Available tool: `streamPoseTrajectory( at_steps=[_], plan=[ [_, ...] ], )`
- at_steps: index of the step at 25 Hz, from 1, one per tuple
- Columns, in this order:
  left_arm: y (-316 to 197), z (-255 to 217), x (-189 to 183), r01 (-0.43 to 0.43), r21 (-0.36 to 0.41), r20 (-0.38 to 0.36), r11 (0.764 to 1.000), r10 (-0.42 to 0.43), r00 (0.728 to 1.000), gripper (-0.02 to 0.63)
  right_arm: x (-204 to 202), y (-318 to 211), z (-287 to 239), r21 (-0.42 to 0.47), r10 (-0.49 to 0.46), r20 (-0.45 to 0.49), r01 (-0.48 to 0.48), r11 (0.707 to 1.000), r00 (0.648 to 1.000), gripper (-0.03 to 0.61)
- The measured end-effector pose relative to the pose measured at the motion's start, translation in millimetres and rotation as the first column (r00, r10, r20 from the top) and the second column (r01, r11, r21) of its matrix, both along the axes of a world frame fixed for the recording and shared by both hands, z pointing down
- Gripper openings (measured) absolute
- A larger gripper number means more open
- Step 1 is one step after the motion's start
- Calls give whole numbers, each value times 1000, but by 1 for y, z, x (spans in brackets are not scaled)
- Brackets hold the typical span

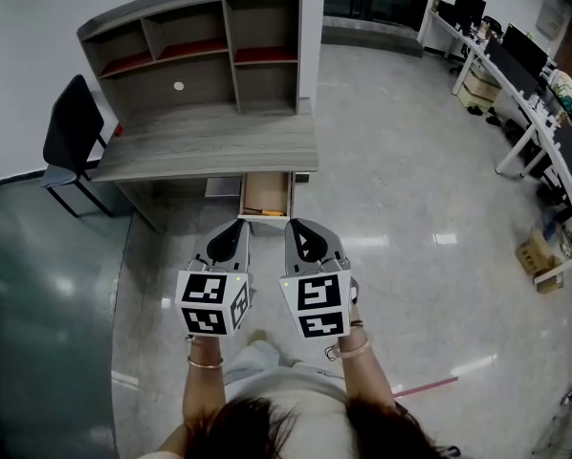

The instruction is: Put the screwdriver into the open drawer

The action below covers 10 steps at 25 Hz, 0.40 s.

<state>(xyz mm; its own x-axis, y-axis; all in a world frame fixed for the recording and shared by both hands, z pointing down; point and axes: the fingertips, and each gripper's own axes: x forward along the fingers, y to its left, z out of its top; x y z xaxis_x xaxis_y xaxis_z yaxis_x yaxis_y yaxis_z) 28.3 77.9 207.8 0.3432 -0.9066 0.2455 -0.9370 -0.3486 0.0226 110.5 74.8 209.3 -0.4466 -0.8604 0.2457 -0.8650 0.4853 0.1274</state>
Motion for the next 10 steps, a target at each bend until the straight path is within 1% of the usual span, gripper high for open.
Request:
streamPoseTrajectory(
  at_steps=[10],
  plan=[
    [-29, -5, -22, -31, 18, -6, 999, 31, 999, 18, -23, -26, -2, 8, 27, 10, -27, 1000, 1000, 27]
  ],
)
